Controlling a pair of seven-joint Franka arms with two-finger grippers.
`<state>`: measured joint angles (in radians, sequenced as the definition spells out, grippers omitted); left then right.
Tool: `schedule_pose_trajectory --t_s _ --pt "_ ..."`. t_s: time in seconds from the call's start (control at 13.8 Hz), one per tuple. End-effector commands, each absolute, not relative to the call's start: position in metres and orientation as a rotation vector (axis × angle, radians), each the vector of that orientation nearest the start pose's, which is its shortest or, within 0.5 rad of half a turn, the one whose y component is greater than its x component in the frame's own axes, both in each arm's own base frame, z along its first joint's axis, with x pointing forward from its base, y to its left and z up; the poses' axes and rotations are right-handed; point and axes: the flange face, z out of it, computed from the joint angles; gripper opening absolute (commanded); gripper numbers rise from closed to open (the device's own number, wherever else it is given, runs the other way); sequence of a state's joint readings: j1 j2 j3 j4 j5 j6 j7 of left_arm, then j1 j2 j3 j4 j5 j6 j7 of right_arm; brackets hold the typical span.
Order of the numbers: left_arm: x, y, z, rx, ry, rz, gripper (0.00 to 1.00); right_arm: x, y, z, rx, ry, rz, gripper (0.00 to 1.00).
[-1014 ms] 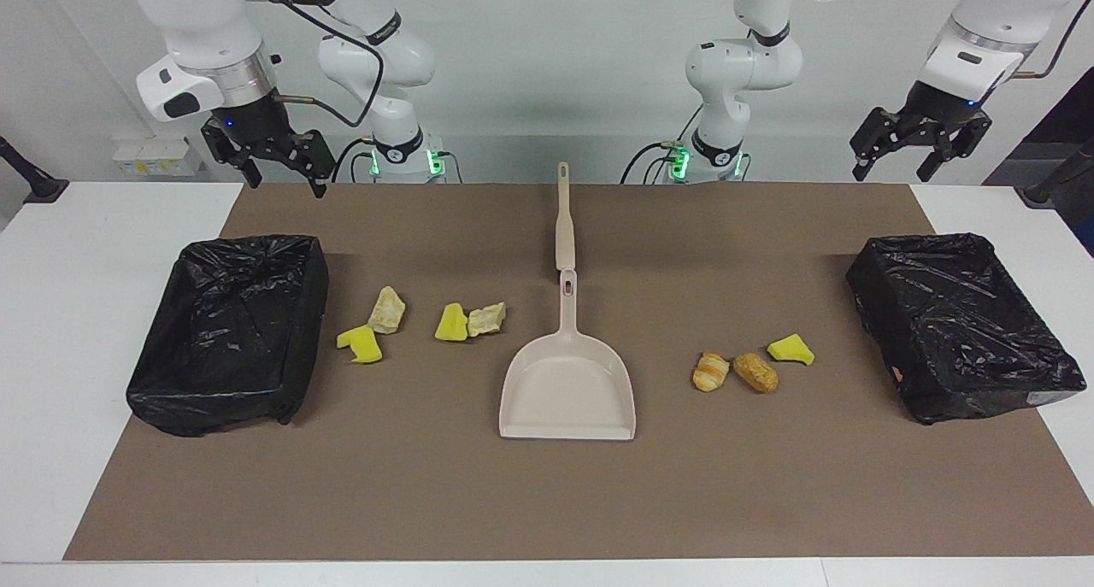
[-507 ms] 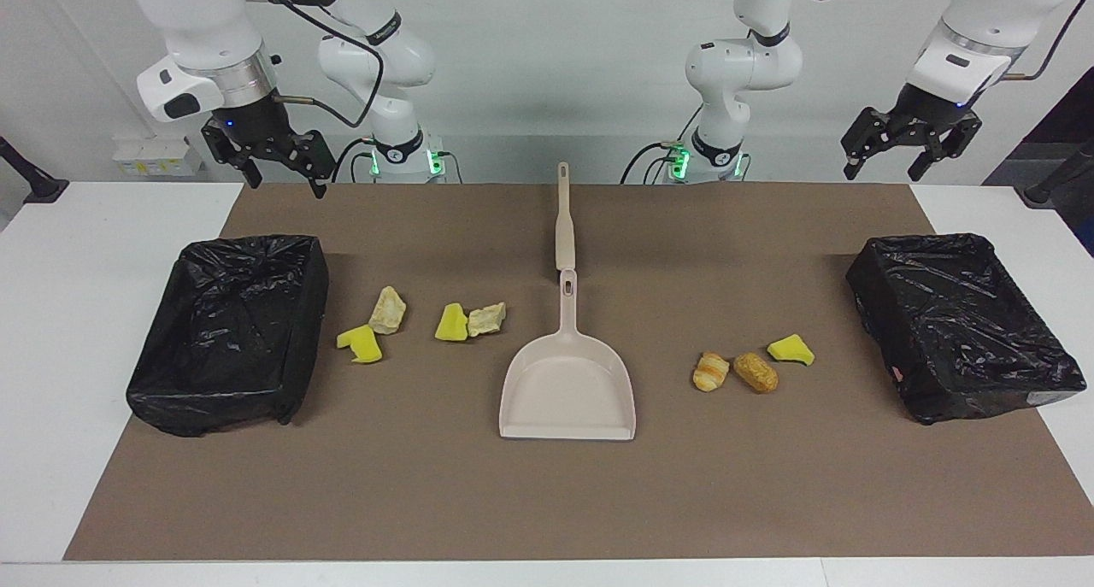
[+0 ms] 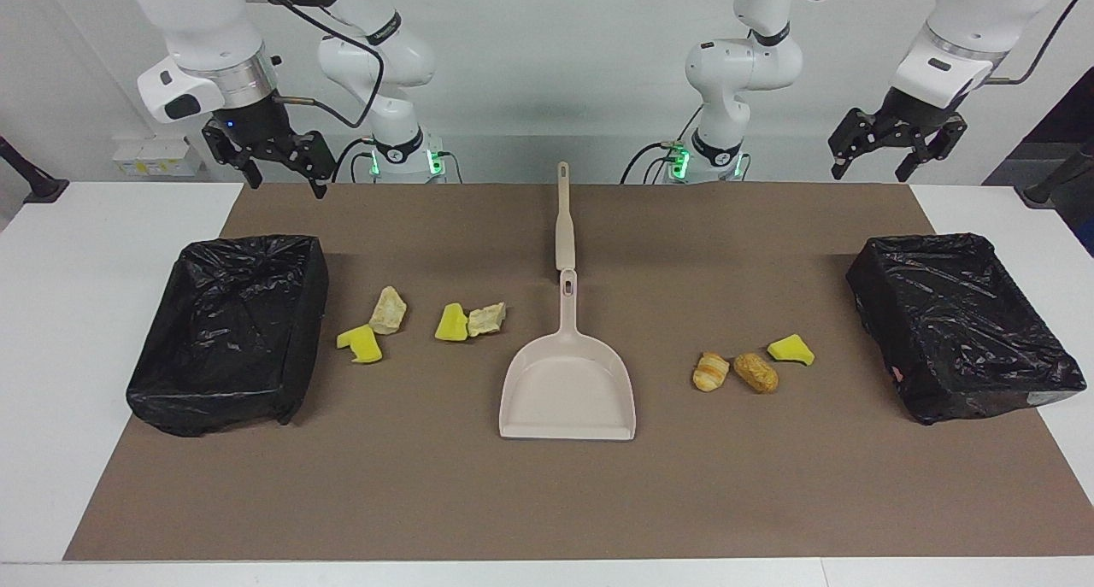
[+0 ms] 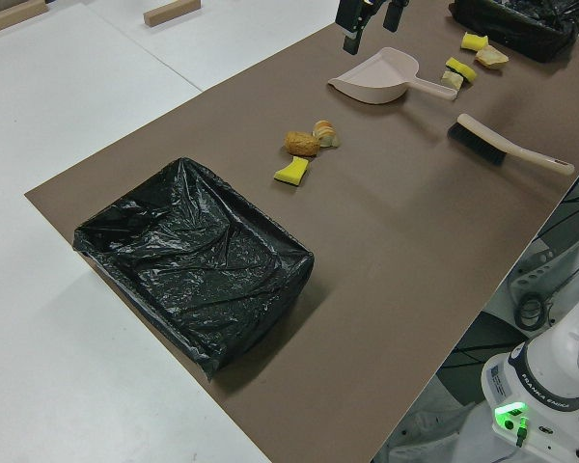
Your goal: Sweep and dump trash in bin
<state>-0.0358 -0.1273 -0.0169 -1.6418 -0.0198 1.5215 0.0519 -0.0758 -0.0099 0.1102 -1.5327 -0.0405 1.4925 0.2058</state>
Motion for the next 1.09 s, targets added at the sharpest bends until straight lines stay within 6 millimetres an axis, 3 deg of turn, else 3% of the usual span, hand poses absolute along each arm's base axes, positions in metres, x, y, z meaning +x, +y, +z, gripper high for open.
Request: schedule_pose_trajectory --t_s 0.0,0.14,0.22,0.29,0.72,0.87,1.01 --pt "0.497 -0.032 0.655 -3.159 0.176 -0.005 1.0 0.542 0.023 0.64 -3.153 0.278 0.02 1.0" --pt "0.496 -0.033 0.652 -3.158 0.181 0.005 1.0 0.544 0.038 0.638 -3.154 0.246 0.019 1.0" --pt "0.494 -0.033 0.653 -3.158 0.181 0.0 1.0 0.553 0.043 0.626 -3.153 0.267 0.033 1.0" --pt "0.491 -0.033 0.651 -3.158 0.183 0.005 1.0 0.561 0.061 0.625 -3.147 0.276 -0.006 1.0" --pt "0.489 -0.033 0.65 -3.158 0.186 0.005 1.0 0.592 0.23 0.548 -3.152 0.252 0.007 1.0" --pt "0.489 -0.033 0.65 -3.158 0.186 0.007 1.0 0.597 0.276 0.528 -3.136 0.265 -0.007 1.0" --pt "0.489 -0.033 0.648 -3.158 0.186 0.017 1.0 0.598 0.306 0.508 -3.119 0.23 -0.034 1.0"
